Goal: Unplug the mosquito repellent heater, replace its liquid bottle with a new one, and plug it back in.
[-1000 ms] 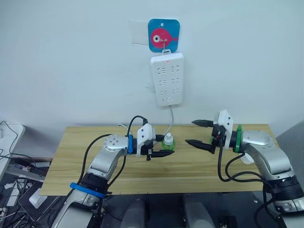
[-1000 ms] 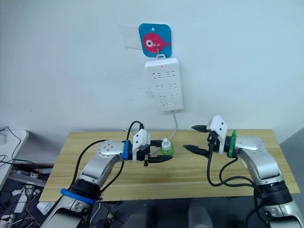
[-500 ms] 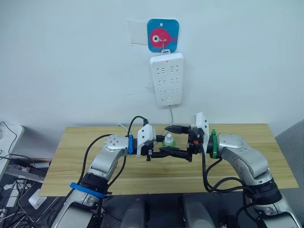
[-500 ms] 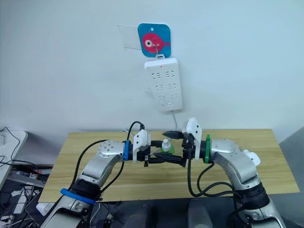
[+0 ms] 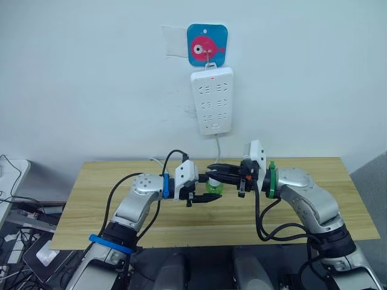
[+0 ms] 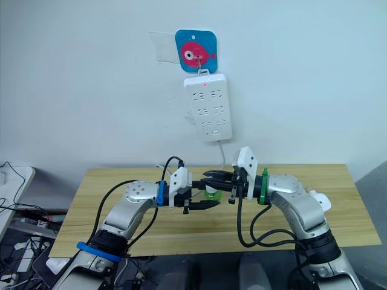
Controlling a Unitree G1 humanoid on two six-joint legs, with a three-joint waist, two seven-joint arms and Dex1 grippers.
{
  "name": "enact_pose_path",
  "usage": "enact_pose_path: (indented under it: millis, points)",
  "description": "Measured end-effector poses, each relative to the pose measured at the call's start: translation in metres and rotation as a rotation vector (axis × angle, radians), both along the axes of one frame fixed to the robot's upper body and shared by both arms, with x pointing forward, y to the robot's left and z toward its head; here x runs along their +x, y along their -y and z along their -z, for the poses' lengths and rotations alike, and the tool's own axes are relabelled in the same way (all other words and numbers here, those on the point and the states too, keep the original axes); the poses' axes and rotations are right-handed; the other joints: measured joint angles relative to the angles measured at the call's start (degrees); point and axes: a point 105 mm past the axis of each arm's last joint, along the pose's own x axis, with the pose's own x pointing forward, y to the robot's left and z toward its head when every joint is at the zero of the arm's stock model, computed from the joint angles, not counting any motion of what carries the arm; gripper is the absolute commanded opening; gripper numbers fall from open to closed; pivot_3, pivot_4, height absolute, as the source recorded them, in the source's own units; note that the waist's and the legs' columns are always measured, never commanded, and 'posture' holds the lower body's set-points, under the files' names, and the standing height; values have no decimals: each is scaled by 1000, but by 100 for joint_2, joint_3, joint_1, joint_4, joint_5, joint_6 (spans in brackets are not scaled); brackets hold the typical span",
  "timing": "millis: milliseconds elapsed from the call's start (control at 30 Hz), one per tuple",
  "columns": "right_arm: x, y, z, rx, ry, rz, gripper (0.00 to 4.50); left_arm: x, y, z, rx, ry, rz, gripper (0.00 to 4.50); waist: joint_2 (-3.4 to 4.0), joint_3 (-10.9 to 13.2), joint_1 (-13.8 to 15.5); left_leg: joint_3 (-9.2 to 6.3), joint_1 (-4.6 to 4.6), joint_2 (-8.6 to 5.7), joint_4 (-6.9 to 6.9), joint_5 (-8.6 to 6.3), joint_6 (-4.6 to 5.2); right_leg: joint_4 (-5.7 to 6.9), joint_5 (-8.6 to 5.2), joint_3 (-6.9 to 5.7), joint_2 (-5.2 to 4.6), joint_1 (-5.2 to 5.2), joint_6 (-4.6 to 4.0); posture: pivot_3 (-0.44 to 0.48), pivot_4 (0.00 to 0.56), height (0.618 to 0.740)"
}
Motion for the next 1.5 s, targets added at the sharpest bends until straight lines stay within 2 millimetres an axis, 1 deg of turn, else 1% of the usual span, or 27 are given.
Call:
enact_pose_path:
  millis: [33,167,200,233,300,400,433,467,500,533,567,633,800,900,1033,1233,1300,1333,1433,1467,1500]
  points:
    - [0,1,-5,12,3,-1,262,0,0,0,0,0,0,2233,0,0,-2,0,0,0,0,0,0,0,0,0,0,0,0,-118,182,740]
    - [2,10,-44,90,67,38,262,0,-1,1,3,-2,-1,2233,0,0,1,-2,-1,0,0,0,0,0,0,-1,-1,0,0,-128,184,740]
    - [3,13,-49,101,76,52,262,0,-1,1,4,-3,-2,2233,0,0,0,-2,0,1,0,0,0,-1,0,-1,-1,0,0,-130,183,740]
    - [5,16,-53,118,75,75,262,0,-1,1,5,-3,-2,2233,0,0,1,-2,0,1,0,0,0,-1,0,-1,-1,0,0,-130,183,740]
    - [9,20,-55,134,62,123,262,0,-2,1,6,-5,-4,2233,0,0,-2,0,0,0,0,0,0,0,0,0,-1,0,0,-136,183,740]
    - [22,30,-51,118,86,242,262,0,-2,2,6,-6,-5,2233,0,0,-2,0,0,0,-1,0,0,0,0,0,-1,0,0,-136,183,740]
    - [31,38,-44,91,113,332,262,-1,-2,2,6,-8,-6,2233,-1,-1,2,-1,0,0,-1,0,0,-1,0,-1,-1,1,0,-136,183,740]
    - [39,46,-31,58,112,406,262,-1,-3,3,7,-11,-8,2233,-1,-1,4,1,0,-1,-1,0,0,-2,0,-1,-1,1,0,-136,183,740]
    - [48,57,-12,14,104,496,262,-2,-4,5,8,-18,-11,2233,-1,-1,4,2,1,-3,-1,0,0,-2,0,0,-2,1,0,-136,183,740]
    - [55,69,11,-33,75,580,262,-3,-5,8,8,-26,-14,2233,-1,-1,2,4,0,-4,-2,0,0,-1,0,2,-2,0,0,-136,183,740]
    - [58,78,31,-75,43,638,262,-4,-5,10,9,-33,-17,2233,0,0,-2,11,-1,-5,-2,0,0,3,0,8,-3,-5,0,-136,183,740]
    - [65,88,58,-118,14,719,262,-5,-7,11,13,-40,-21,2233,0,0,-21,16,-1,-4,-2,0,0,9,0,13,-3,-10,0,-124,183,740]
    - [78,99,94,-168,3,843,262,-4,-7,10,14,-32,-24,2233,1,0,-31,15,2,3,-6,0,0,10,-2,11,4,-10,-3,-112,185,740]
    - [86,106,110,-201,-1,896,262,-4,-9,10,20,-32,-32,2233,1,0,-36,18,2,0,-5,0,0,10,-2,14,2,-10,-3,-103,182,740]
    - [94,110,122,-199,-17,947,262,-4,-11,10,26,-35,-43,2233,1,0,-36,16,3,2,-6,0,0,10,-2,12,3,-10,-3,-93,181,740]
    - [93,110,139,-204,-51,958,262,-6,-12,9,27,-29,-42,2233,1,0,-26,16,3,1,-5,0,0,11,-2,13,2,-9,-3,-82,177,740]
    - [93,111,141,-203,-54,964,1027,-7,-12,10,26,-33,-43,2233,1,0,-26,16,3,1,-5,0,0,11,-2,13,3,-9,-3,-82,177,740]
    - [93,112,141,-201,-54,968,1246,-7,-12,10,26,-34,-43,2233,1,0,-26,15,3,1,-5,0,0,11,-2,13,2,-9,-3,-82,177,740]
    - [94,116,139,-191,-48,982,2315,-7,-12,9,26,-31,-41,2233,1,0,-25,16,3,1,-5,0,0,11,-2,13,2,-8,-3,-82,177,740]
    - [94,117,138,-187,-47,983,2747,-7,-12,9,26,-31,-41,2233,1,0,-25,16,3,1,-5,0,0,11,-2,13,2,-8,-3,-92,171,740]
    - [94,118,137,-182,-46,984,3030,-7,-12,9,25,-32,-41,2233,2,-1,-26,16,4,1,-5,0,0,11,-2,13,2,-8,-3,-95,170,740]
